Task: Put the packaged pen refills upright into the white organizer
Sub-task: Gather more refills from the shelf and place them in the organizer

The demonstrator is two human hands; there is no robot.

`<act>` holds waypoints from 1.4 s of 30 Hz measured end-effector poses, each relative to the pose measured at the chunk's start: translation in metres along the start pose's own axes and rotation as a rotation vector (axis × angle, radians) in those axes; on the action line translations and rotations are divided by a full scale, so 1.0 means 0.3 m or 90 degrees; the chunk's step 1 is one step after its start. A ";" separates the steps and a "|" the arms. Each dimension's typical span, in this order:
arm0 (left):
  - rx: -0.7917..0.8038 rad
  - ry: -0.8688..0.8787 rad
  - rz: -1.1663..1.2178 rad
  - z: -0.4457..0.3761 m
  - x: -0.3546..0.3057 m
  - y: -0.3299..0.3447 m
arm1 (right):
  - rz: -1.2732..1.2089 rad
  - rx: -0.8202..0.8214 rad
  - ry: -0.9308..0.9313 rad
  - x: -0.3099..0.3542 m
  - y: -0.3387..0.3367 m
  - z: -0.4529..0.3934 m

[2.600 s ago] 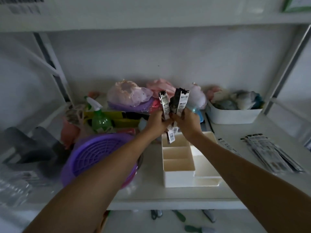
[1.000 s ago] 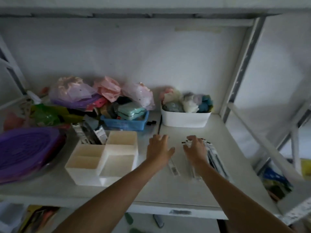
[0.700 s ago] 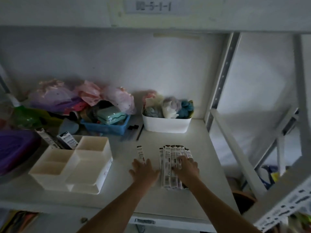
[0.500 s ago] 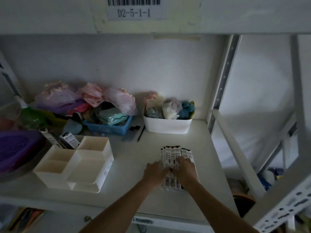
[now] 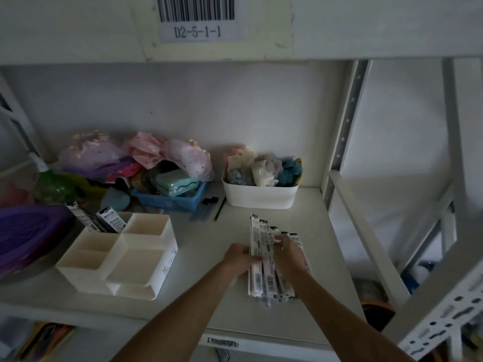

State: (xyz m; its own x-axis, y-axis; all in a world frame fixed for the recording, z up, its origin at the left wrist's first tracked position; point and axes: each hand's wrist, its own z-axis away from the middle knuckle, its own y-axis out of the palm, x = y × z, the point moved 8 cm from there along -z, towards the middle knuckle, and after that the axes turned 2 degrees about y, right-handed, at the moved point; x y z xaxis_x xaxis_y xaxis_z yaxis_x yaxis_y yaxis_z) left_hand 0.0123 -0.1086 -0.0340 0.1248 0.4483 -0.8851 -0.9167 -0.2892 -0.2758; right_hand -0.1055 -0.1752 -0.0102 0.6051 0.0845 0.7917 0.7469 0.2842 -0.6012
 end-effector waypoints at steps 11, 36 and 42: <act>-0.021 0.223 -0.169 0.054 -0.224 -0.279 | -0.093 -0.016 -0.183 0.403 0.085 0.061; -0.174 0.532 -0.233 0.089 -0.119 -1.250 | 0.020 -0.194 -0.334 0.963 0.761 0.224; -0.093 0.326 -0.529 0.050 -0.071 -1.145 | 0.224 -0.148 -0.326 0.944 0.812 0.209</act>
State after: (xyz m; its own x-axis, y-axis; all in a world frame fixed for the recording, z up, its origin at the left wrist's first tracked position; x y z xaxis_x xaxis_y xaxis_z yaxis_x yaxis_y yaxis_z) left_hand 0.3188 -0.0061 0.0851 0.8891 0.1456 -0.4340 -0.4107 -0.1650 -0.8967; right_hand 0.2304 -0.0222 0.0742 0.6585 0.5947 0.4613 0.6042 -0.0522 -0.7951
